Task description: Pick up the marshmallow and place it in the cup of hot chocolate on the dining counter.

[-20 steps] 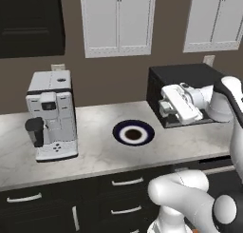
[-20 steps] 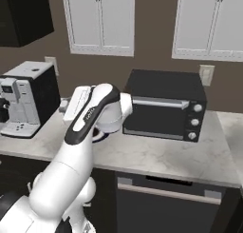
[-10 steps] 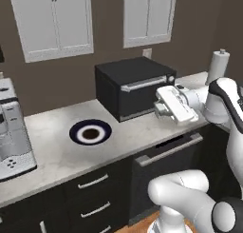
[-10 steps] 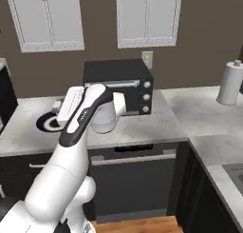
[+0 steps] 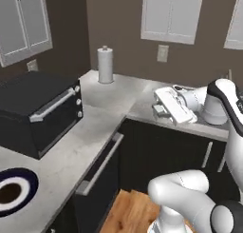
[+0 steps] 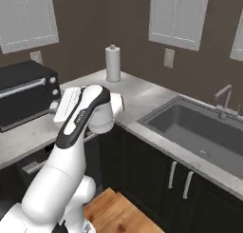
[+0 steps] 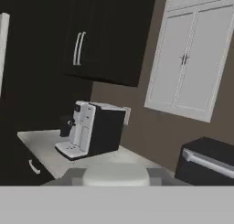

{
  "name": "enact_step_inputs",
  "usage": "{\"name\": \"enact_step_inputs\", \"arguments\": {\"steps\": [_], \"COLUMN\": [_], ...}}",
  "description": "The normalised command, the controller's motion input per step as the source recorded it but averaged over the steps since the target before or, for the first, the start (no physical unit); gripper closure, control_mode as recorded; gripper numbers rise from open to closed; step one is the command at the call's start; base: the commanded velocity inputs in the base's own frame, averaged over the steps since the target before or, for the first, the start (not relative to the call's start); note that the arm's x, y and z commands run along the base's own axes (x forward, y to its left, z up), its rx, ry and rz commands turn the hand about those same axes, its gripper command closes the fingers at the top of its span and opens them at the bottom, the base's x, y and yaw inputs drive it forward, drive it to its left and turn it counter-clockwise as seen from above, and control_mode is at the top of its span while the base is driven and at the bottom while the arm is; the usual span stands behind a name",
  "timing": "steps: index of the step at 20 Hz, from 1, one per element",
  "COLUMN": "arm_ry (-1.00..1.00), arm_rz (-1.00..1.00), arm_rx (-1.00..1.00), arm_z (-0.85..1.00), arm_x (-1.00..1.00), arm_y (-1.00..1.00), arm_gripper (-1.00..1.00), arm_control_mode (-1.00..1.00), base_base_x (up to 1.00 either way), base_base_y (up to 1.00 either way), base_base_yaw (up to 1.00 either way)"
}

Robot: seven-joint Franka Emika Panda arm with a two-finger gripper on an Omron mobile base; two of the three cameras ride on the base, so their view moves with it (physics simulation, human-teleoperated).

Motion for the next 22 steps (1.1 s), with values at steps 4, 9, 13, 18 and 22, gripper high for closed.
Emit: {"name": "enact_step_inputs", "arguments": {"steps": [4, 9, 13, 18, 22], "arm_ry": [0.00, 0.00, 0.00, 0.00, 0.00], "arm_rz": [0.00, 0.00, 0.00, 0.00, 0.00], "arm_rx": [0.00, 0.00, 0.00, 0.00, 0.00], "arm_z": [0.00, 0.00, 0.00, 0.00, 0.00], "arm_x": [0.00, 0.00, 0.00, 0.00, 0.00], "arm_y": [0.00, 0.00, 0.00, 0.00, 0.00], "arm_gripper": [1.00, 1.00, 1.00, 1.00, 1.00], "arm_control_mode": [1.00, 1.00, 1.00, 1.00, 1.00], "base_base_x": [0.00, 0.00, 0.00, 0.07, 0.19], "base_base_y": [0.00, 0.00, -0.08, -0.39, -0.79], "base_base_yaw": [-1.00, -0.95, -0.85, -0.78, -0.67]}}
